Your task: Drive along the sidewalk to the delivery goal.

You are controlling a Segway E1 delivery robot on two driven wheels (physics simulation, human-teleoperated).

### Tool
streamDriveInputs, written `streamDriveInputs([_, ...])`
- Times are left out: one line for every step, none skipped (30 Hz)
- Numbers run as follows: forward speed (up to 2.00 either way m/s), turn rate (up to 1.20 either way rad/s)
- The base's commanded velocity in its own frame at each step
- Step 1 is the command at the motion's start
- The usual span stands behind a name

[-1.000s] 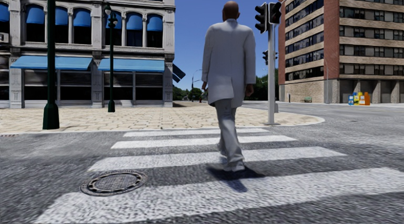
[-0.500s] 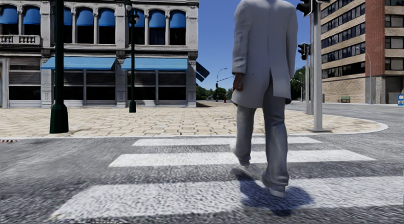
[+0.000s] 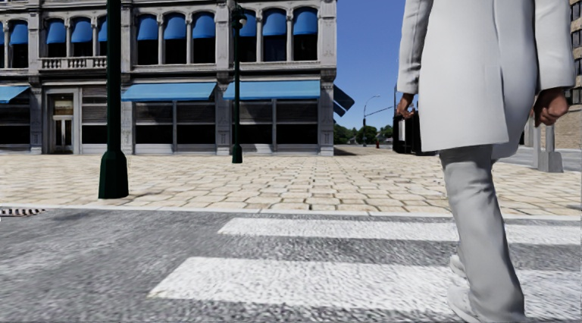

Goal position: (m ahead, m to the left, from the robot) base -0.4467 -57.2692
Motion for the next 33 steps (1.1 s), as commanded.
streamDriveInputs([2.00,0.31])
streamDriveInputs([2.00,0.00])
streamDriveInputs([2.00,0.00])
streamDriveInputs([2.00,0.00])
streamDriveInputs([2.00,0.00])
streamDriveInputs([2.00,0.00])
streamDriveInputs([2.00,0.00])
streamDriveInputs([2.00,0.00])
streamDriveInputs([2.00,0.00])
streamDriveInputs([2.00,0.00])
streamDriveInputs([2.00,0.00])
streamDriveInputs([2.00,0.00])
streamDriveInputs([2.00,0.00])
streamDriveInputs([2.00,0.00])
streamDriveInputs([2.00,0.00])
streamDriveInputs([2.00,0.00])
streamDriveInputs([2.00,0.00])
streamDriveInputs([2.00,0.00])
streamDriveInputs([2.00,0.00])
streamDriveInputs([2.00,0.00])
streamDriveInputs([2.00,0.00])
streamDriveInputs([2.00,0.00])
streamDriveInputs([2.00,0.00])
streamDriveInputs([2.00,0.00])
streamDriveInputs([2.00,0.00])
streamDriveInputs([2.00,0.00])
streamDriveInputs([2.00,0.00])
streamDriveInputs([2.00,0.00])
streamDriveInputs([2.00,0.00])
streamDriveInputs([2.00,0.00])
streamDriveInputs([2.00,0.00])
streamDriveInputs([2.00,0.00])
streamDriveInputs([1.96,0.00])
